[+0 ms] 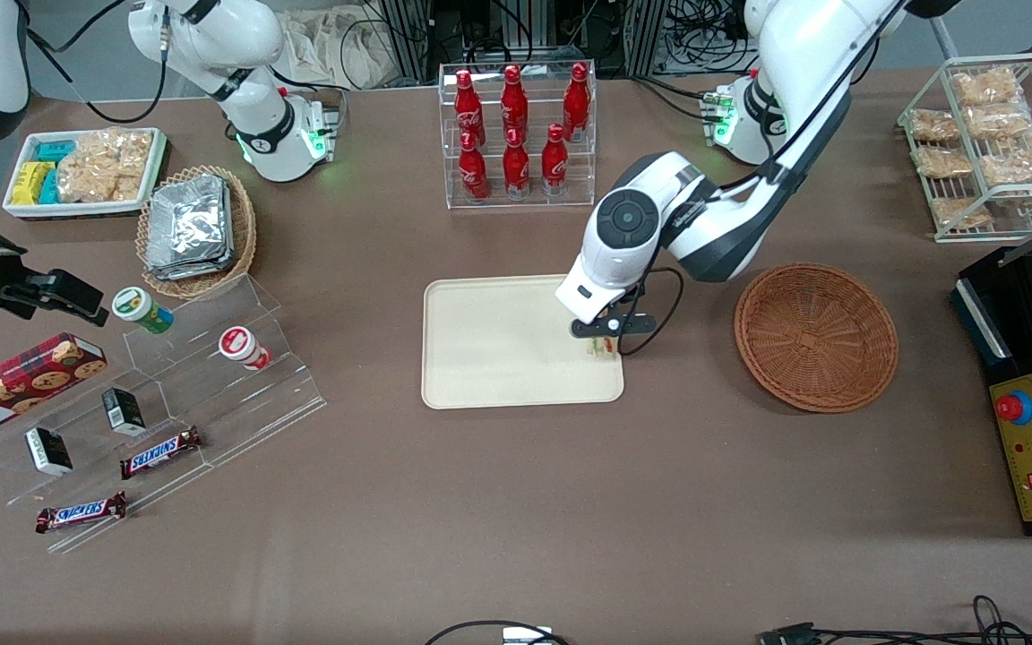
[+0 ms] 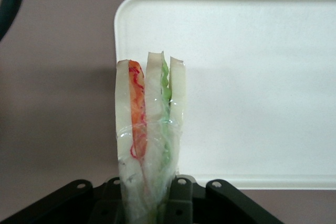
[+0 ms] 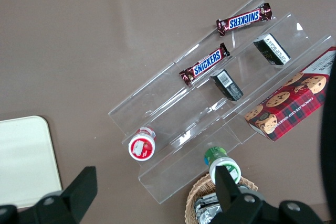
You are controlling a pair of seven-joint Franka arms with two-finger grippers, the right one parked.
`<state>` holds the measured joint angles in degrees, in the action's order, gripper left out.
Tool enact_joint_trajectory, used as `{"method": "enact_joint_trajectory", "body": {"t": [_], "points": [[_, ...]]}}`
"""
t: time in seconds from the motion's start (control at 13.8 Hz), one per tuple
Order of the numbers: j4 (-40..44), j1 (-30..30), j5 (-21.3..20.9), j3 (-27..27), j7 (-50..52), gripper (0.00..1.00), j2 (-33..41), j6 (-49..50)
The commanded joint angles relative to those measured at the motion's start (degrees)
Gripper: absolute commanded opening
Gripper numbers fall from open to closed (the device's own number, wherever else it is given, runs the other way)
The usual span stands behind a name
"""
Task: Place sandwich from basket to tray
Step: 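Carry the sandwich over the cream tray and lower it onto it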
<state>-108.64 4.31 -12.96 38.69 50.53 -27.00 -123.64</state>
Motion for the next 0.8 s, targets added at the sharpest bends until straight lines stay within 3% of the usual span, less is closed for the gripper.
{"method": "enact_joint_trajectory", "body": {"t": [0.0,0.65,0.73], "points": [[-0.86,0.08,-3.21,-0.1,2.64,0.0,-2.35,-4.14],[-2.37,0.17,-9.72,-1.24,7.48,0.03,-6.84,-8.99],[-2.28,0.08,-9.72,-1.25,7.57,0.41,-6.93,-8.99]]}}
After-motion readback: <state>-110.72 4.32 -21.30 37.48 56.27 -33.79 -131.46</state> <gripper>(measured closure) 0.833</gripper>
